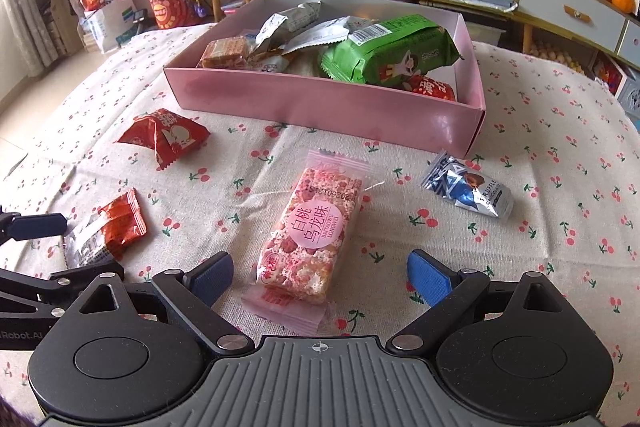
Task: Organize snacks
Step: 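Grasp the orange-white pack with the left tool while the right tool grasps the pink rice-crisp bar, then carry the orange-white pack and pink bar over the pink box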
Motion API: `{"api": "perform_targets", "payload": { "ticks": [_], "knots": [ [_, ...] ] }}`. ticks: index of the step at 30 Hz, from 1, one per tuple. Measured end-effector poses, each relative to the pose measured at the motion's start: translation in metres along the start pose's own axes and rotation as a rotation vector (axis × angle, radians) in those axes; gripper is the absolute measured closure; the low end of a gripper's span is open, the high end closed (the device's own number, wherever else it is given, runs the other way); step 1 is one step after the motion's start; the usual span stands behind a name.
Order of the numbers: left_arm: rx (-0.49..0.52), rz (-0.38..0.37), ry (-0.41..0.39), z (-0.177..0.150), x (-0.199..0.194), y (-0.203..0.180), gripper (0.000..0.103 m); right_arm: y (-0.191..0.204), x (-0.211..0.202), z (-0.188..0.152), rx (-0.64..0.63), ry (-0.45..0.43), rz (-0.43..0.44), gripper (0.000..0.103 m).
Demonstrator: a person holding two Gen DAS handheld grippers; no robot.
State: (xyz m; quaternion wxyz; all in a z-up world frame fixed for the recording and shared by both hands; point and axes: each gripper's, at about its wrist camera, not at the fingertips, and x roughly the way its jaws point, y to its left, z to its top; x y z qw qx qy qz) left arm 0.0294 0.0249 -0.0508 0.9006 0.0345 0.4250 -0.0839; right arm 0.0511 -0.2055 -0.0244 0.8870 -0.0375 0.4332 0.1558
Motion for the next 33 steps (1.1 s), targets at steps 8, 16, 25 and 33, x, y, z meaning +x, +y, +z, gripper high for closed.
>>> {"api": "perform_targets", "payload": {
  "ticks": [8, 16, 25, 33],
  "knots": [
    [0.046, -0.039, -0.027, 0.000, -0.005, -0.006, 0.048, -0.001, -0.002, 0.001, 0.007, -0.039, -0.004, 0.009],
    [0.045, -0.054, -0.020, 0.004, -0.005, -0.006, 0.061, 0.006, -0.005, 0.004, -0.022, -0.057, -0.002, 0.032],
    [-0.016, -0.079, -0.001, 0.011, -0.005, 0.000, 0.066, 0.009, -0.011, 0.007, -0.050, -0.070, 0.000, 0.070],
    [-0.049, -0.111, 0.002, 0.017, -0.007, 0.000, 0.067, 0.008, -0.022, 0.012, -0.029, -0.081, 0.016, 0.071]
  ]
}}
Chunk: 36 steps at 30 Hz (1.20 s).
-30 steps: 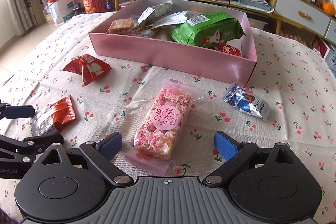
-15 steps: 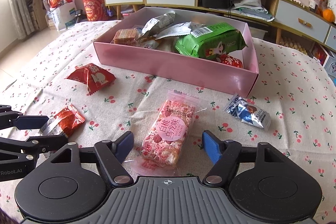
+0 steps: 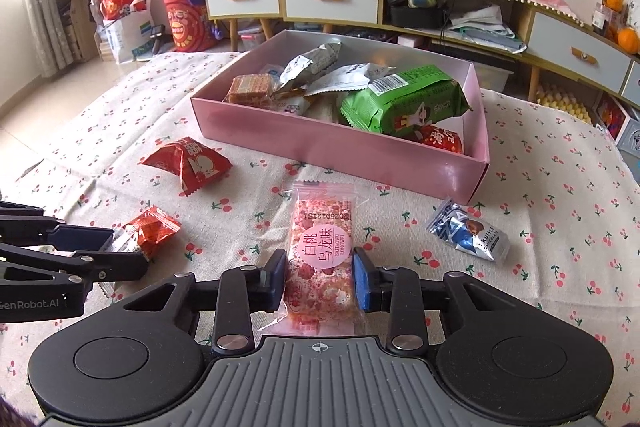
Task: Organize snacks
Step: 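Carry the orange-white pack and pink bar over the pink box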
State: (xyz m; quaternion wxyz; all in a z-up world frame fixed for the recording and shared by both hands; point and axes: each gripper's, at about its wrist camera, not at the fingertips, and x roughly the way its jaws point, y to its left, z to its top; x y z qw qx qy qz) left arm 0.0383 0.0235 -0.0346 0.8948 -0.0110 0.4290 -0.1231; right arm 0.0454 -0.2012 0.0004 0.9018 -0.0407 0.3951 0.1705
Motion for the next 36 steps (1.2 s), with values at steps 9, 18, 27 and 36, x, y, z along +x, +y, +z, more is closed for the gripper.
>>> {"api": "perform_targets", "payload": {
  "ticks": [9, 18, 27, 36],
  "knots": [
    [-0.046, -0.021, -0.047, 0.021, -0.009, -0.002, 0.067, -0.010, -0.018, 0.017, 0.063, -0.033, 0.027, 0.071],
    [-0.098, -0.041, -0.097, 0.053, -0.007, -0.007, 0.067, -0.031, -0.026, 0.041, 0.145, -0.078, 0.026, 0.071],
    [-0.178, -0.031, -0.152, 0.092, 0.011, -0.010, 0.067, -0.051, -0.020, 0.076, 0.273, -0.114, 0.045, 0.071],
    [-0.186, 0.036, -0.122, 0.132, 0.040, -0.001, 0.067, -0.071, 0.011, 0.119, 0.314, -0.075, 0.046, 0.071]
  ]
}}
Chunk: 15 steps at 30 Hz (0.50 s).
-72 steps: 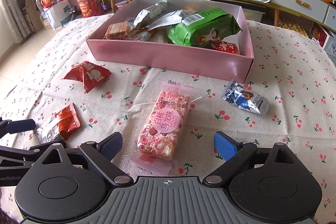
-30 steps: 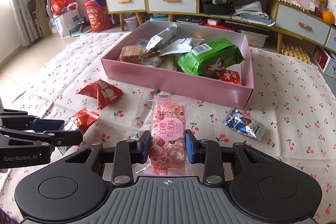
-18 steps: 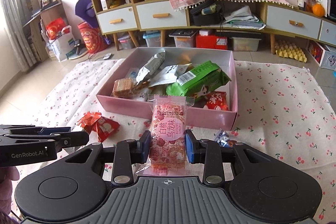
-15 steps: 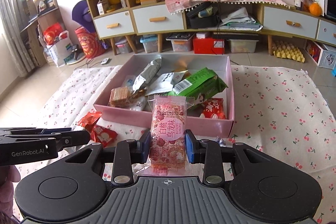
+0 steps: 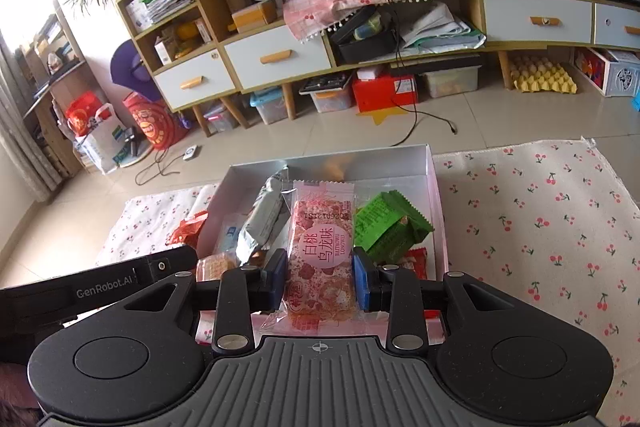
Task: Organize snacks
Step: 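Carry the orange-white pack and pink bar over the pink box, then lower both packs into the box and open both tools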
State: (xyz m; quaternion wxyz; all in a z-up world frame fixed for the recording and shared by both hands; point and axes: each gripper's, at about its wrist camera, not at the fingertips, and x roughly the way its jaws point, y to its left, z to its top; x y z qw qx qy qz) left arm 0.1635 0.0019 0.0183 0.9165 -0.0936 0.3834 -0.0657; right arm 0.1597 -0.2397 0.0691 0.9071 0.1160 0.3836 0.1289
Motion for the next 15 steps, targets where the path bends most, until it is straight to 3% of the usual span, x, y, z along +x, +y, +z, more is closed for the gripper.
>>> {"api": "perform_targets", "payload": {
  "ticks": [10, 15],
  "knots": [
    [0.008, 0.102, 0.043, 0.019, 0.038, 0.010, 0.067, -0.013, 0.052, 0.031, 0.059, 0.037, -0.013, 0.071],
    [0.009, 0.095, 0.056, 0.022, 0.047, 0.012, 0.067, -0.016, 0.068, 0.040, 0.055, 0.040, -0.035, 0.071]
  ]
}}
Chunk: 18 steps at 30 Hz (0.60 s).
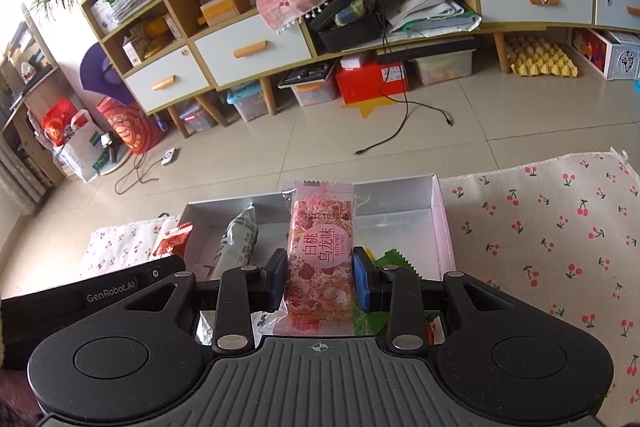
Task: Organize snacks
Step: 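Lower both packs into the box and open both tools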
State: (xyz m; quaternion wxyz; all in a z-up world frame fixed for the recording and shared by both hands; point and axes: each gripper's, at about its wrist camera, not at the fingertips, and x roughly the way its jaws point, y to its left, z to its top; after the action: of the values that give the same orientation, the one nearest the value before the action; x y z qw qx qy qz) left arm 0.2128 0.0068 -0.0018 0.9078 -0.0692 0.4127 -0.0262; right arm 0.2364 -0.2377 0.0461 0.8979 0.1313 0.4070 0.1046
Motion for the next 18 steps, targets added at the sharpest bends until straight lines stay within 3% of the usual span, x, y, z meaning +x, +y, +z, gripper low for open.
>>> {"api": "perform_targets", "payload": {
  "ticks": [6, 8, 11, 18],
  "knots": [
    [0.021, -0.003, -0.011, 0.003, 0.001, -0.003, 0.064, -0.003, 0.009, 0.003, 0.009, -0.002, -0.017, 0.069],
    [0.025, 0.001, -0.024, 0.003, 0.000, -0.004, 0.057, -0.004, 0.008, 0.003, 0.018, -0.010, -0.027, 0.067],
    [0.036, -0.006, -0.028, 0.004, -0.001, -0.006, 0.046, -0.006, 0.005, 0.004, 0.039, -0.012, -0.032, 0.043],
    [0.038, -0.009, -0.044, 0.003, -0.010, -0.008, 0.031, -0.009, -0.014, 0.005, 0.046, -0.030, -0.040, 0.034]
  ]
}}
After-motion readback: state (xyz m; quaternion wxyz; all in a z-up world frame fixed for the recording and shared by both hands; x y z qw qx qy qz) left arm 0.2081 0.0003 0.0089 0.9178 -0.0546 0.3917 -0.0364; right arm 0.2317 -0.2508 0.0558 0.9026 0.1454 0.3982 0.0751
